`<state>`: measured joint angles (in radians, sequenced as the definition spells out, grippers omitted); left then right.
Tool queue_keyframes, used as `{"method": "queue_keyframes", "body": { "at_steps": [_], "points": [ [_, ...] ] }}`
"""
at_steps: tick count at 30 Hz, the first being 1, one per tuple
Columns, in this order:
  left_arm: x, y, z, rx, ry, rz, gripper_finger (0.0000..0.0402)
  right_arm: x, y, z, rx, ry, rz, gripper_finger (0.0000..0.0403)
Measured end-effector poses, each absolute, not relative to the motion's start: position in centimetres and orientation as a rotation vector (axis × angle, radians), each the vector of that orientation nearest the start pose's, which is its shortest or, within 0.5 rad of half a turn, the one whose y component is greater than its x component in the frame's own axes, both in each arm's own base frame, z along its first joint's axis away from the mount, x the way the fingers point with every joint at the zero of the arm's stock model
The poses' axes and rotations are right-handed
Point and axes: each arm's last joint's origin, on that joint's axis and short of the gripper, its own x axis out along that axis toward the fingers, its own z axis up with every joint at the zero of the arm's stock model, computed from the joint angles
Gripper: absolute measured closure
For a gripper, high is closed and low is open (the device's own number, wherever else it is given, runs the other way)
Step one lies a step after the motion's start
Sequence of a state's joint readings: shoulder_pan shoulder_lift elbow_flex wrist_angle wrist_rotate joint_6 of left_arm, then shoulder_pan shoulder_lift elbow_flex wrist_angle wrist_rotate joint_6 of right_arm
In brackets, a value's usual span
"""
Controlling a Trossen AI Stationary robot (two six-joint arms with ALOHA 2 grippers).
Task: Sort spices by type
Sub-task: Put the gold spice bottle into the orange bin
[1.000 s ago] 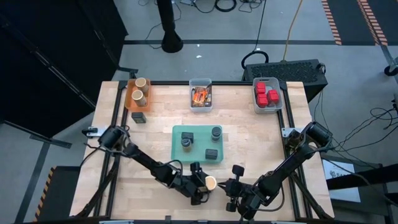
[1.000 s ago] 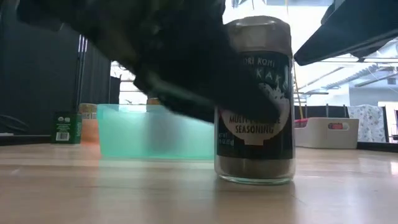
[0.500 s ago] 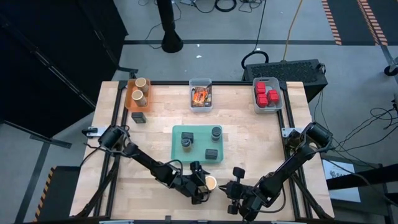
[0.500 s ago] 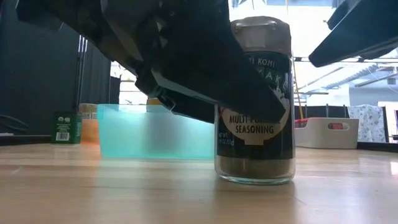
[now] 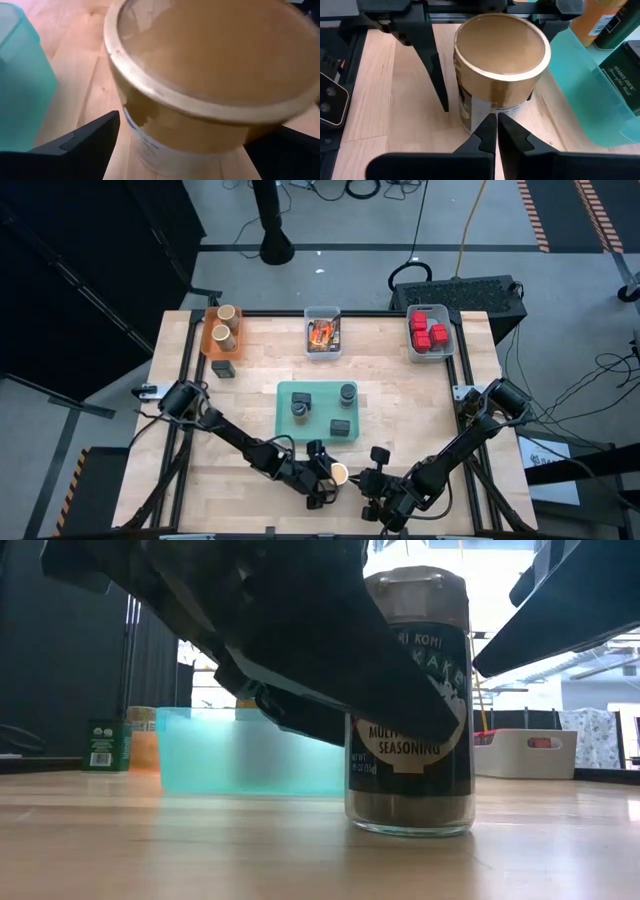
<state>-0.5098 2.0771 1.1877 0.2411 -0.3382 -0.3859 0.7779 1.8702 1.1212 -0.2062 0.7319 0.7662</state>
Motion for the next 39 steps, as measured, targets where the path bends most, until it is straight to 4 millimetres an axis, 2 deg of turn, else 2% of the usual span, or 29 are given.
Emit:
{"method": "queue_keyframes", "body": {
  "at_steps": [8,13,19,23,29,35,39],
  "points": [
    [37.1,-19.5,15.0,-0.096,0.585,-0.033,0.0008,27.7,24.6,16.0,0.077,0.649,-0.214,0.0403],
    [37.6,-19.6,15.6,-0.118,0.513,-0.044,0.0008,27.8,24.7,16.1,0.070,0.638,-0.204,0.0403],
    [37.7,-19.6,15.6,-0.091,0.504,-0.049,0.0011,27.9,24.6,16.1,0.055,0.636,-0.196,0.0403],
    [37.7,-19.5,15.6,-0.083,0.494,-0.019,0.0042,28.1,24.5,16.2,0.056,0.635,-0.201,0.0403],
    [37.7,-19.4,15.6,-0.074,0.489,0.004,0.0122,28.1,24.4,16.2,0.053,0.635,-0.202,0.0403],
    [37.3,-19.7,16.3,-0.085,0.489,-0.014,0.0123,27.7,24.5,16.0,0.031,0.654,-0.203,0.0403],
    [36.4,-20.3,19.0,-0.119,0.445,-0.077,0.0123,27.2,24.9,15.9,0.039,0.662,-0.201,0.0403]
  ]
}}
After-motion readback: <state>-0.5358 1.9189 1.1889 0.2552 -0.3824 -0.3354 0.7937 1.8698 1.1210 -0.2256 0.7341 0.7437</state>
